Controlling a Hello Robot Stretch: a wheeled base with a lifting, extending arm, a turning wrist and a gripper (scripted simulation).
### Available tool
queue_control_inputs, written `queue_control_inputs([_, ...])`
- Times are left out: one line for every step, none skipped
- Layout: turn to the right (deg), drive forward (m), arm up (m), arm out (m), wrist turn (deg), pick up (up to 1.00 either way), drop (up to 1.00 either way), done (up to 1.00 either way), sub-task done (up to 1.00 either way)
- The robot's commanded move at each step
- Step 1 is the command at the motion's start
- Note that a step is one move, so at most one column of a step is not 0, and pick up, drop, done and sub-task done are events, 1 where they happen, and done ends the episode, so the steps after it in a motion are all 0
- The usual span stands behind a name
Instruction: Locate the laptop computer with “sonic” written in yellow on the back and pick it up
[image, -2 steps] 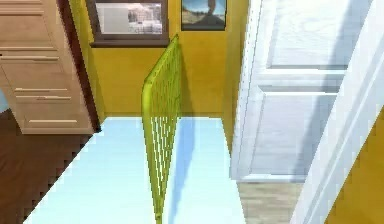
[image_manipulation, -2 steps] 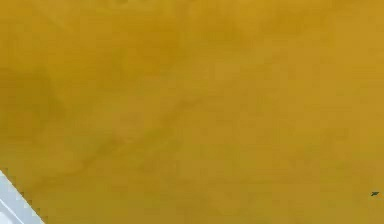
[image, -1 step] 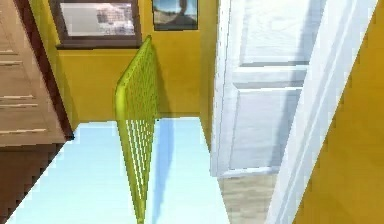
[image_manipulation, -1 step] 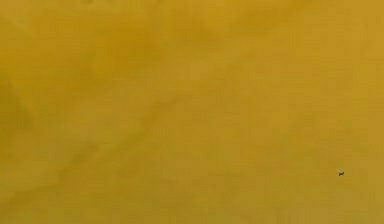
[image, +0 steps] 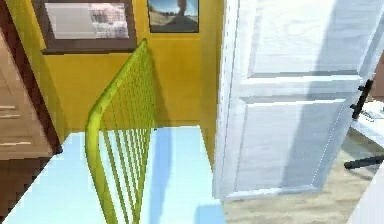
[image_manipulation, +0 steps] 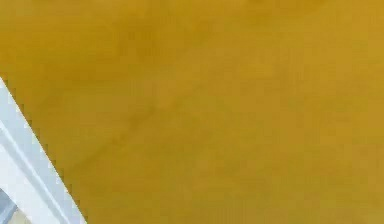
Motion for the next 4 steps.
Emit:
queue_control_inputs([18.0, 0.00, 0.00, 0.00, 0.0, 0.00, 0.00, 0.00, 0.00])
queue_control_inputs([0.0, 0.30, 0.00, 0.00, 0.0, 0.00, 0.00, 0.00, 0.00])
queue_control_inputs([30.0, 0.00, 0.00, 0.00, 0.0, 0.00, 0.00, 0.00, 0.00])
queue_control_inputs([0.0, 0.55, 0.00, 0.00, 0.0, 0.00, 0.00, 0.00, 0.00])
